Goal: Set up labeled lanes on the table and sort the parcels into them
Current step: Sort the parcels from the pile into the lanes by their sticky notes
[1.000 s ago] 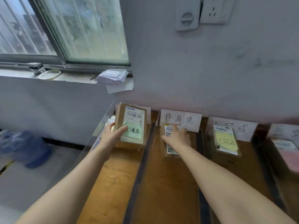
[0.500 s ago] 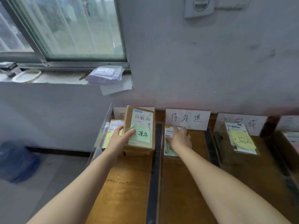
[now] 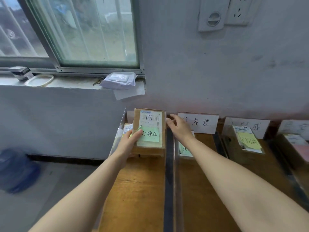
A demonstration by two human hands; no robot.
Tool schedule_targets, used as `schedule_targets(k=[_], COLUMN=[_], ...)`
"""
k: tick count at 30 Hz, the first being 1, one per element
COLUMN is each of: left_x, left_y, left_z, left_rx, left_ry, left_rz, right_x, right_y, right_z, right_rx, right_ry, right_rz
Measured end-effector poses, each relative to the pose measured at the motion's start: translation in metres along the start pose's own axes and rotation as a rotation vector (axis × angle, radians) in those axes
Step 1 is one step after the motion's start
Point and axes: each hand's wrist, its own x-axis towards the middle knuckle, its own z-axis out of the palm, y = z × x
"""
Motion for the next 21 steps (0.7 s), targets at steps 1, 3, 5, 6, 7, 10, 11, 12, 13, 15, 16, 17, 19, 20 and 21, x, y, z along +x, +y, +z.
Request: schedule_targets(k=[1, 3, 5, 6, 7, 10, 11, 12, 13, 15, 16, 17, 19, 20, 21], left_x=[-0.002, -0.010, -0.020, -0.024, -0.028, -0.038, -0.042, -0.045, -0.047, -0.049, -0.050, -0.052, -0.056, -0.056, -0.056], left_y=[0.001, 0.003, 0.005, 0.006, 0.005, 0.006, 0.008, 0.008, 0.007, -0.001, -0.007, -0.012, -0.021, -0.026, -0.031], left_z=[-0.003, -0.009, -0.017, -0.022, -0.029, -0.051, -0.058, -0.065, -0.072, -0.085, -0.090, -0.093, -0.095, -0.096, -0.096], left_rx=[-0.007, -0.022, 0.023, 0.057, 0.115, 0.291, 0.334, 0.379, 0.442, 0.581, 0.637, 0.677, 0.723, 0.746, 0.768], left_ry=[-0.005, -0.019, -0.024, -0.023, -0.014, 0.165, 0.235, 0.285, 0.310, 0.300, 0.269, 0.226, 0.117, 0.059, 0.012], left_rz=[-0.001, 0.002, 0.027, 0.041, 0.072, 0.213, 0.240, 0.245, 0.227, 0.166, 0.132, 0.105, 0.041, 0.008, -0.023], right_x=[-0.004, -0.011, -0.017, -0.019, -0.021, -0.030, -0.035, -0.040, -0.045, -0.056, -0.060, -0.064, -0.072, -0.073, -0.075], right_y=[-0.010, -0.023, -0.029, -0.030, -0.028, -0.027, -0.026, -0.024, -0.021, -0.015, -0.013, -0.011, -0.010, -0.009, -0.008], right_z=[0.004, 0.014, 0.019, 0.022, 0.024, 0.033, 0.038, 0.045, 0.053, 0.070, 0.078, 0.085, 0.096, 0.102, 0.106], right_rx=[0.156, 0.400, 0.513, 0.534, 0.534, 0.444, 0.392, 0.336, 0.284, 0.232, 0.232, 0.235, 0.253, 0.266, 0.283], right_ry=[-0.105, -0.249, -0.318, -0.344, -0.372, -0.498, -0.536, -0.564, -0.580, -0.571, -0.553, -0.533, -0.508, -0.499, -0.495], right_rz=[0.055, 0.193, 0.247, 0.262, 0.279, 0.353, 0.378, 0.398, 0.413, 0.448, 0.473, 0.506, 0.570, 0.591, 0.607])
